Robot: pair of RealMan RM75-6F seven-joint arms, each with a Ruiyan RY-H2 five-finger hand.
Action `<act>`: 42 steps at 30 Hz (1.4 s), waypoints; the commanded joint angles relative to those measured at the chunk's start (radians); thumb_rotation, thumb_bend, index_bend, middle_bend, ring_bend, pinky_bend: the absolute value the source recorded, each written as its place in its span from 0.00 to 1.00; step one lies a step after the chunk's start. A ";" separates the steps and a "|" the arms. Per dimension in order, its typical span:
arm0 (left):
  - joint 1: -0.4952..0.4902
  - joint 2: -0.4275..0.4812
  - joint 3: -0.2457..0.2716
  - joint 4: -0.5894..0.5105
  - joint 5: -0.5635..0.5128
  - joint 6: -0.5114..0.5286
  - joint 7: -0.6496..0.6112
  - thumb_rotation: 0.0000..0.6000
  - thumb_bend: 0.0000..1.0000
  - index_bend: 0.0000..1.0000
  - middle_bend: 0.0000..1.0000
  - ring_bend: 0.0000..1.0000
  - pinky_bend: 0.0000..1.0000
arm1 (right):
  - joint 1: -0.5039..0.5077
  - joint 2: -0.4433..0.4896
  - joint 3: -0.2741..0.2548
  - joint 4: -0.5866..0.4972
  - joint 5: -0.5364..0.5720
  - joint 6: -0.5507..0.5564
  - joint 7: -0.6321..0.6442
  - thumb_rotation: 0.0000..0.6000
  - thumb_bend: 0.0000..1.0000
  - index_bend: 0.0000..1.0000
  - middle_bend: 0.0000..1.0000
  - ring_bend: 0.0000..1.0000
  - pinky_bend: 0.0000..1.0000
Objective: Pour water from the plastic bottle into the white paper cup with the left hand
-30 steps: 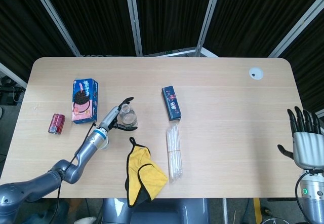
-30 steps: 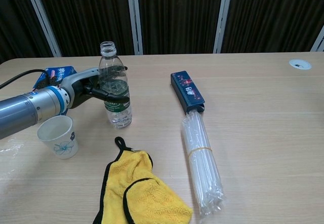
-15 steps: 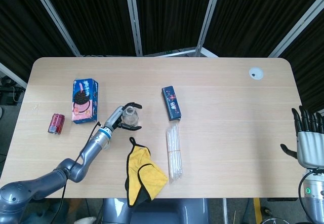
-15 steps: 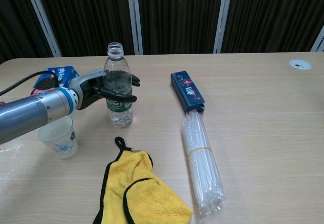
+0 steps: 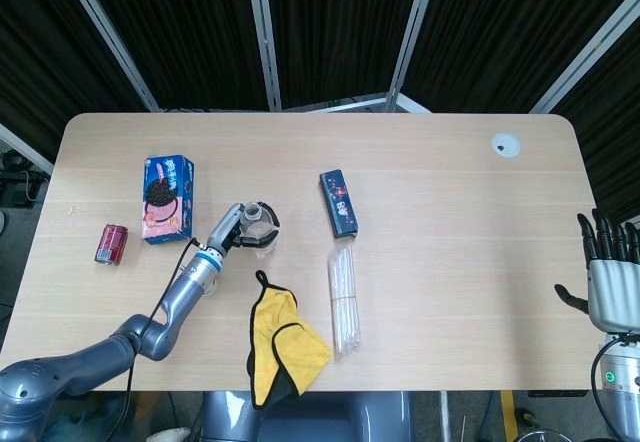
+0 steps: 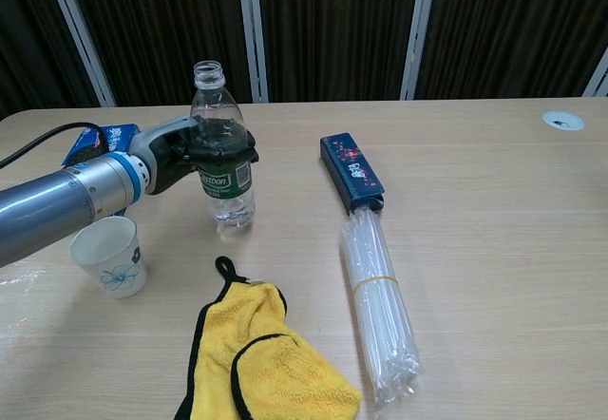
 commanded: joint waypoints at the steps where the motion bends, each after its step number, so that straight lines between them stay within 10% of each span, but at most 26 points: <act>1: 0.014 0.050 -0.004 -0.068 0.012 0.036 0.009 1.00 0.50 0.65 0.53 0.30 0.31 | -0.001 0.001 0.000 -0.002 -0.002 0.001 0.002 1.00 0.00 0.00 0.00 0.00 0.00; 22: 0.147 0.559 0.129 -0.328 0.095 0.102 0.336 1.00 0.50 0.67 0.54 0.31 0.35 | -0.017 0.011 -0.031 -0.058 -0.074 0.039 -0.005 1.00 0.00 0.00 0.00 0.00 0.00; 42: 0.179 0.508 0.256 -0.141 0.173 0.104 0.541 1.00 0.52 0.67 0.53 0.31 0.35 | -0.024 0.002 -0.039 -0.070 -0.095 0.053 -0.043 1.00 0.00 0.00 0.00 0.00 0.00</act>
